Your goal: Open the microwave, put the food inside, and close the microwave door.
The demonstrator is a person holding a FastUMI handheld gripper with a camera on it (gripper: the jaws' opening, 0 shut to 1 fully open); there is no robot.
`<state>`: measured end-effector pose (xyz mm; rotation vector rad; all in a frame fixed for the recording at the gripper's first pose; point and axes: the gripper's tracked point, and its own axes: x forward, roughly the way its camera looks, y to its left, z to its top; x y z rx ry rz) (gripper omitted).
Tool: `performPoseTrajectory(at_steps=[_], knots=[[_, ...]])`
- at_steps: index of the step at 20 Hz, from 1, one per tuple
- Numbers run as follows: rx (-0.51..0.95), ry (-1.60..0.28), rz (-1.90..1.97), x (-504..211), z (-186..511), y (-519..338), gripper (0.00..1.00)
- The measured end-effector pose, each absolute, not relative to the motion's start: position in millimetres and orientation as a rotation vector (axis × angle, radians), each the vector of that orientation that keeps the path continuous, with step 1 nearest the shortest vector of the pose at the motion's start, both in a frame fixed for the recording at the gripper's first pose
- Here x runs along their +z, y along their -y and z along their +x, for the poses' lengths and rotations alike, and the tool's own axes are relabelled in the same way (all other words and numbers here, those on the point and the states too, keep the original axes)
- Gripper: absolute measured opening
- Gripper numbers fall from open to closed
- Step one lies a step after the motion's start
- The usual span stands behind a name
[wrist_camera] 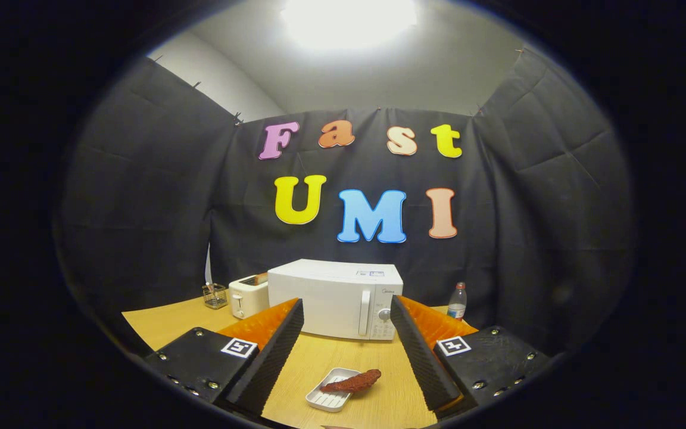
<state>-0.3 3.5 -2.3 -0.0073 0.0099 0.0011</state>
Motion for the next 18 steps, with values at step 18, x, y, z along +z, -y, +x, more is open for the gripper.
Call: performPoseTrajectory(at_steps=[18], knots=[[-0.058,-0.055,0.025,-85.5,191.4,1.3,0.94]])
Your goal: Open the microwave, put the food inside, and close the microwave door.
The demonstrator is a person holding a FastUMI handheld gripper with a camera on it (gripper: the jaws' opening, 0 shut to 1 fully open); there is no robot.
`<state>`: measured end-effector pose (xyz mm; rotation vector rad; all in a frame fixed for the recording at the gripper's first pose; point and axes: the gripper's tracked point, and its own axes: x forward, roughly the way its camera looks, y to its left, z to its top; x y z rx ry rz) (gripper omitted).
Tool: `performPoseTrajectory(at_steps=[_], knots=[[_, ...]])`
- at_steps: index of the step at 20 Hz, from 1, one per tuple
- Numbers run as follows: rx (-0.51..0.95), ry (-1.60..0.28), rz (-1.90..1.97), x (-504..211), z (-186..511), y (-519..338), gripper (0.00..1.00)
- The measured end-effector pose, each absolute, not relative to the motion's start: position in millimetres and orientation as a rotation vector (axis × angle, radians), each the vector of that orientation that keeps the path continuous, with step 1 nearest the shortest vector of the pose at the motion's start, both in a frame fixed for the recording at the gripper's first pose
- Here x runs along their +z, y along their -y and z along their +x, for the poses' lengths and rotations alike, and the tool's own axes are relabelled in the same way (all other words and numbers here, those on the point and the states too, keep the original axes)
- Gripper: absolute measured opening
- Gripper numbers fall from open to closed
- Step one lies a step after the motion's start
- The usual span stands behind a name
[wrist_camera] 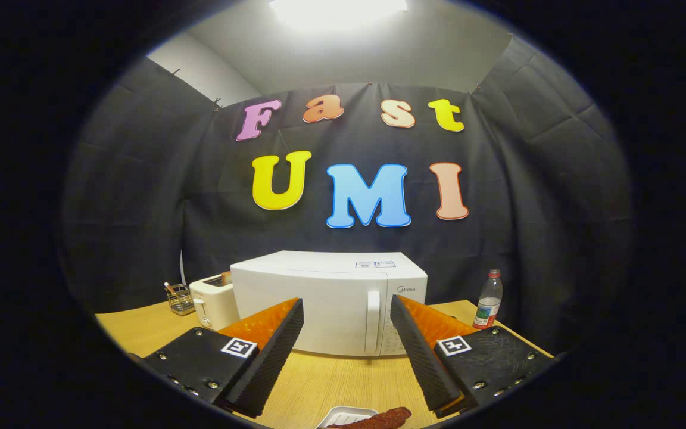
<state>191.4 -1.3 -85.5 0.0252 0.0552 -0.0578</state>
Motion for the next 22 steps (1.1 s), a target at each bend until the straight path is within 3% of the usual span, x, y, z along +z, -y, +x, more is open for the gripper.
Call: performPoseTrajectory(at_steps=[13,17,18,20,22], knots=[[-0.167,-0.157,0.026,-187.8,314.4,43.0,0.94],[-0.198,-0.19,-0.001,-204.8,332.7,51.4,0.88],[-0.214,-0.199,-0.004,-207.4,333.8,55.6,0.71],[-0.215,-0.203,0.012,-207.5,336.0,54.1,0.5],[-0.212,-0.231,0.06,-219.6,343.4,54.5,0.5]])
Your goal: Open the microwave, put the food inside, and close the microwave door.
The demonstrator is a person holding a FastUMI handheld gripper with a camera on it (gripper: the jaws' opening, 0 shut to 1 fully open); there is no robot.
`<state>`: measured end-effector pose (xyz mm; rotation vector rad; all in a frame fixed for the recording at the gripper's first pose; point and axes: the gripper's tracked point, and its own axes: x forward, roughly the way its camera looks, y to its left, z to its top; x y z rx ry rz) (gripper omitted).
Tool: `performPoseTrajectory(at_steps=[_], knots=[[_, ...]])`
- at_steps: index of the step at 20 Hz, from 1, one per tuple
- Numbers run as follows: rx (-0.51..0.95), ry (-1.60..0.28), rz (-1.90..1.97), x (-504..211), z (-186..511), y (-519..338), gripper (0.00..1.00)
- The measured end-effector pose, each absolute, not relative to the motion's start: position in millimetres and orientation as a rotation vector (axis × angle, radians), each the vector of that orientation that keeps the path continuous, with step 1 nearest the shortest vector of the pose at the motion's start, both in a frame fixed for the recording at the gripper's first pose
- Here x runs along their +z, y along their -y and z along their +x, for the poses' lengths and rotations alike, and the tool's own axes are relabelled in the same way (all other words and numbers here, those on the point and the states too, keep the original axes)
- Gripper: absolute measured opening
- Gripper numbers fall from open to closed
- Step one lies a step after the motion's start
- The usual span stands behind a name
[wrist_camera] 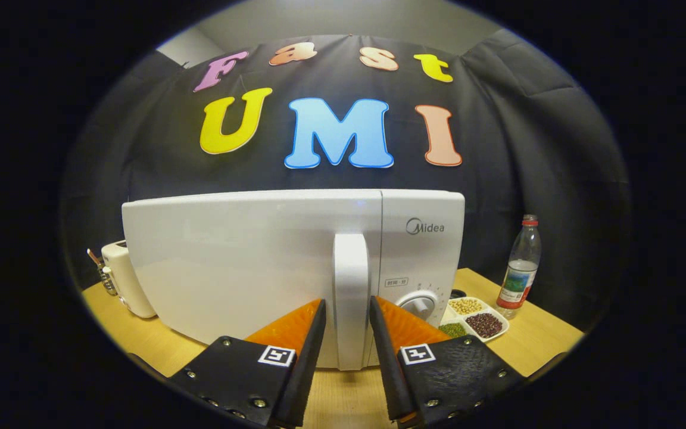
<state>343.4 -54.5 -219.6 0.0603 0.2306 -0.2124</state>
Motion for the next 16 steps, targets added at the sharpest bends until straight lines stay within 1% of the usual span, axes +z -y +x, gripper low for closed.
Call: performPoseTrajectory(at_steps=[2,3,4,5,6,7,8,16], knots=[[-0.231,-0.242,0.118,-213.6,330.5,54.0,0.28],[-0.233,-0.244,0.126,-212.6,334.3,50.3,0.26],[-0.232,-0.234,0.121,-210.5,336.1,50.5,0.21],[-0.241,-0.225,0.119,-211.0,335.0,51.2,0.21],[-0.249,-0.223,0.118,-212.4,336.8,51.8,0.13],[-0.264,-0.213,0.124,-212.2,333.4,51.7,0.13],[-0.268,-0.217,0.127,-211.1,336.9,52.8,0.07],[-0.266,-0.216,0.166,-212.7,335.0,50.5,0.07]])
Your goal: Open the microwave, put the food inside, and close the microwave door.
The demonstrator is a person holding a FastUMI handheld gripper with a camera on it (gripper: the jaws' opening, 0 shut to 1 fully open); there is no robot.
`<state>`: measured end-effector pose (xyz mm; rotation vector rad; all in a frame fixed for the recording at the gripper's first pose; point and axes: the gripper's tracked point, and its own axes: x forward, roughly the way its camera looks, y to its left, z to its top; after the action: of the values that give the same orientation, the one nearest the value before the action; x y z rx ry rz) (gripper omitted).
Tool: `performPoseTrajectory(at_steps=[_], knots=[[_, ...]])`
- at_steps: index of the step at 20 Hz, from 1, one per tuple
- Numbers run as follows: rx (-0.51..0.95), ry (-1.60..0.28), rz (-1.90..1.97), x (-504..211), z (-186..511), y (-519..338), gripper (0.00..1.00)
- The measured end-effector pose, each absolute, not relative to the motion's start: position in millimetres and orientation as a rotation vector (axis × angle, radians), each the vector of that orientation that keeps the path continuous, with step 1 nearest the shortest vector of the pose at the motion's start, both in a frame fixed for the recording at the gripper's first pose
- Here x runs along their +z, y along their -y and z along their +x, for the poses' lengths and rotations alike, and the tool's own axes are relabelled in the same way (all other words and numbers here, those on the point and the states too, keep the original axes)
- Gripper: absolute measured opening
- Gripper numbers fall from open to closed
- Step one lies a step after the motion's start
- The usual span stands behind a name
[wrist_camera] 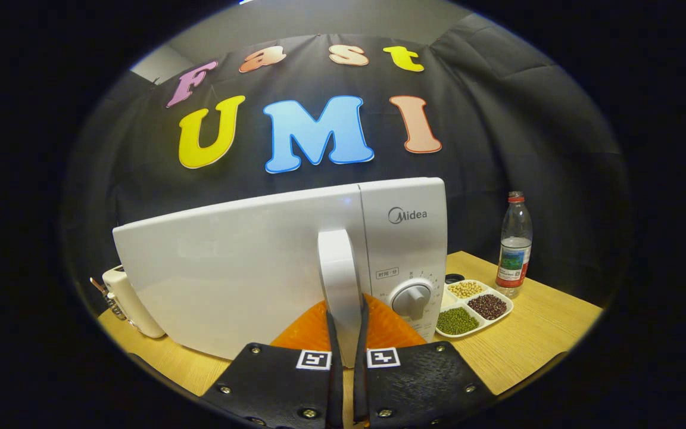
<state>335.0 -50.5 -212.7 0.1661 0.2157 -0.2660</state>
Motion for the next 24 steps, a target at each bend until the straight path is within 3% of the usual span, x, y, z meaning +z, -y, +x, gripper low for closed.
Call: performPoseTrajectory(at_steps=[9,24], knots=[[-0.244,-0.204,0.113,-208.5,299.6,34.6,0.07],[0.11,-0.202,0.135,-193.4,146.4,-124.2,0.07]])
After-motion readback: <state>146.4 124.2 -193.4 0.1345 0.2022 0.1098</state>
